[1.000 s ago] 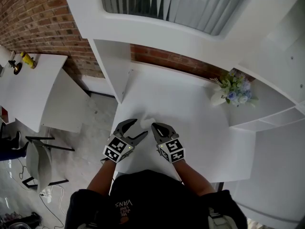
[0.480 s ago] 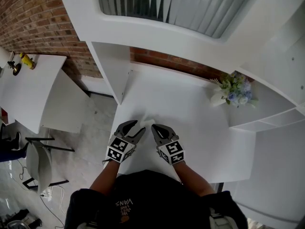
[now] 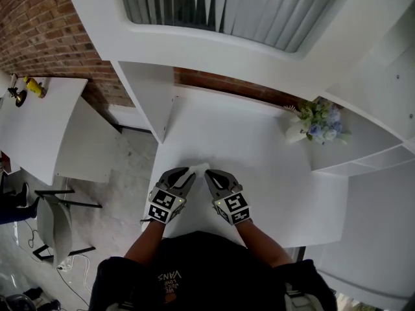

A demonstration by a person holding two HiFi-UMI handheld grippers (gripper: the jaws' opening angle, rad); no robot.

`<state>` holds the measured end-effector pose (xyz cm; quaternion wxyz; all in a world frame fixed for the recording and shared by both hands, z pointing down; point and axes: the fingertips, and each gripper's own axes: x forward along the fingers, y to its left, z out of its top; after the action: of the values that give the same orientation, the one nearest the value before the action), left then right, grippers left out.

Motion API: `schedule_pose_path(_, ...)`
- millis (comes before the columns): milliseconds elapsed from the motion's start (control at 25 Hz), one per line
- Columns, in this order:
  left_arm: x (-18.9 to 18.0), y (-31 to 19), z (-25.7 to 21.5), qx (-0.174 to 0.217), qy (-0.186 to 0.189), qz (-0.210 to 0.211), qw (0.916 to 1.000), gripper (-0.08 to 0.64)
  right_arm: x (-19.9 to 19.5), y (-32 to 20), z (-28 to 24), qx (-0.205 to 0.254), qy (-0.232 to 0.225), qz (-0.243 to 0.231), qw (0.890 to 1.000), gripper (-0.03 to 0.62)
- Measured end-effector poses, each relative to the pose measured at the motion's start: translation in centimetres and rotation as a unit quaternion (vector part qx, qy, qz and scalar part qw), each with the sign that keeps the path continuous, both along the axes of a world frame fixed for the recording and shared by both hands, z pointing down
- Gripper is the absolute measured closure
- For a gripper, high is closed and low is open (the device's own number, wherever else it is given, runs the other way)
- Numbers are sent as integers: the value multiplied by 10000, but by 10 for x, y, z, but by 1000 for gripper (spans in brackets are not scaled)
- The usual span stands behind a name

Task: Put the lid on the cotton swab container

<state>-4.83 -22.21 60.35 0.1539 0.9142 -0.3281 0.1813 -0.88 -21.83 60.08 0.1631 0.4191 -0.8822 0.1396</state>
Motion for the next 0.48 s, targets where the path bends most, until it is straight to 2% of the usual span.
schedule_pose_path(80, 1, 2, 1, 12, 12, -16, 10000, 474, 0, 0, 0, -10, -11, 3, 10000, 592)
schedule_pose_path(480, 1, 2, 1, -78, 99, -74, 9999, 474, 2, 0, 2, -122, -100, 68, 9999, 592)
